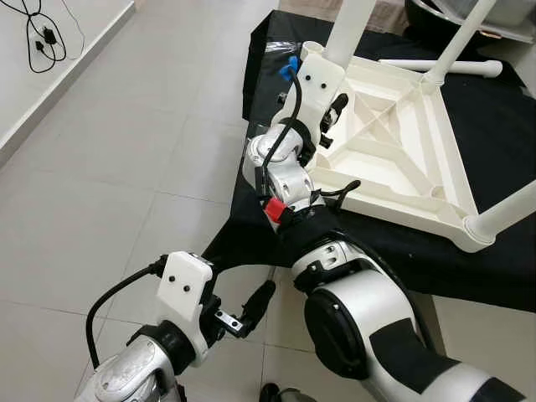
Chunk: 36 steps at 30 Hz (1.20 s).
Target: Building children table
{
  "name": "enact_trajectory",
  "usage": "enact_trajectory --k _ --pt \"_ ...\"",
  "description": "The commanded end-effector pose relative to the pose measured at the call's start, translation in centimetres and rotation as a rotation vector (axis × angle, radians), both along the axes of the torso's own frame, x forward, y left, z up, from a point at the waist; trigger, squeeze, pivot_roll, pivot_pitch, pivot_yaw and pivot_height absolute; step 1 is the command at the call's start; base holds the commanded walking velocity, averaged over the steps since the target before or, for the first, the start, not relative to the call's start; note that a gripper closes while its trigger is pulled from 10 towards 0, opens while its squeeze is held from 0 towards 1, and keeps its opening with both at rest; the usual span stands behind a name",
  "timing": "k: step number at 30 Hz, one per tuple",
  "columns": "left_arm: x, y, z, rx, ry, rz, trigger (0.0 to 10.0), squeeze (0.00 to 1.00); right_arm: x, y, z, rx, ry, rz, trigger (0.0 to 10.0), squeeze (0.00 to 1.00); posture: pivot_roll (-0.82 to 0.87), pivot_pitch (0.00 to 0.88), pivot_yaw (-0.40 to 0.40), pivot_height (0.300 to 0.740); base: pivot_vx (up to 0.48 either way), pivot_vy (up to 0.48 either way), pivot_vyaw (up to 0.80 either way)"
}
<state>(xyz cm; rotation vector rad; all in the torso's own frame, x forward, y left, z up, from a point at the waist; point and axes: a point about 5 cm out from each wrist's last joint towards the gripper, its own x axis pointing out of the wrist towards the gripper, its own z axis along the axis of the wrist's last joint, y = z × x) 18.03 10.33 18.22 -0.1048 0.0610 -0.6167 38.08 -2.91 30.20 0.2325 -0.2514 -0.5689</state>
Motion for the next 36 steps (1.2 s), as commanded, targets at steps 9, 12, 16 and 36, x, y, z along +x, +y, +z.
enact_trajectory --k 9,12,16,36 --pt "-0.1 -0.3 -0.4 0.000 0.016 -0.016 10.0 0.00 0.0 -1.7 3.0 -0.007 -0.108 -0.023 10.0 0.00 0.16 0.186 -0.160 0.740 0.000 0.000 0.00" --pt "0.0 -0.2 -0.5 0.000 0.014 -0.016 10.0 0.00 0.5 -1.6 1.5 -0.021 -0.046 0.003 10.0 0.00 0.16 0.186 -0.162 0.740 0.000 0.000 0.00" --pt "0.0 -0.3 -0.4 -0.001 0.012 -0.016 10.0 0.00 0.9 -1.2 -2.3 -0.036 0.095 0.044 10.0 0.00 0.16 0.192 -0.161 0.740 0.000 0.000 0.00" --pt "-0.3 -0.1 -0.5 0.004 0.017 -0.012 10.0 0.00 1.1 -2.5 -2.0 -0.059 0.014 0.055 10.0 0.00 0.16 0.209 -0.159 0.740 0.000 0.000 0.00"
